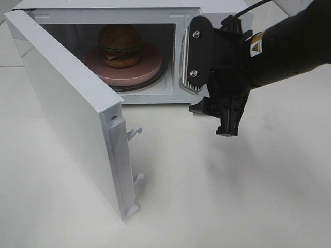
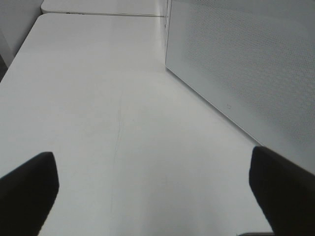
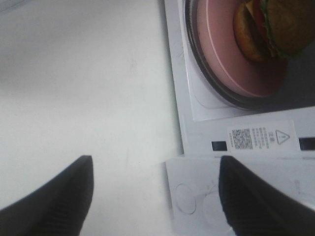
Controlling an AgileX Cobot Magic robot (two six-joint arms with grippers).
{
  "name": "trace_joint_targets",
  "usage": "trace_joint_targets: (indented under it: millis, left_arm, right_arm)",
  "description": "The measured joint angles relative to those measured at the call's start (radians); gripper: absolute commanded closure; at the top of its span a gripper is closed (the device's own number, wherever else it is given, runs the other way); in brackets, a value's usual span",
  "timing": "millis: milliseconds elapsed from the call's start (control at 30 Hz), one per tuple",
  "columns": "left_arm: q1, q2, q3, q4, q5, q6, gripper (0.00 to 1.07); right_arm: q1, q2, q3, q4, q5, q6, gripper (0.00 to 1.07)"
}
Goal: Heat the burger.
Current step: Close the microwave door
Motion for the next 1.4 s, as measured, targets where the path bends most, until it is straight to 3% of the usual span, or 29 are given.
trace_joint_targets:
  millis: [233,500,633,1067,1400]
  left_arm:
    - [0.000,0.000,0.000,0.000,0.000,0.000,0.09]
    - [0.000,0.000,0.000,0.000,0.000,0.000,0.09]
    - [0.000,0.000,0.000,0.000,0.000,0.000,0.09]
    - [0.000,0.000,0.000,0.000,0.000,0.000,0.09]
    - [0.000,0.000,0.000,0.000,0.000,0.000,0.09]
  right_arm:
    - [0.000,-0.145,0.068,0.000,0.040,0.265,0.37]
    - [0.000,-0.307,0.111,0.000,0.221,0.550,0.37]
    - [0.000,-0.399,0.111,0.000,0.350,0.685,0.30]
    - [0.000,-0.604,0.111,0.000,0.742,0.847,0.31]
    - [0.000,-0.765,0.111,0.000,0.895,0.934,0.31]
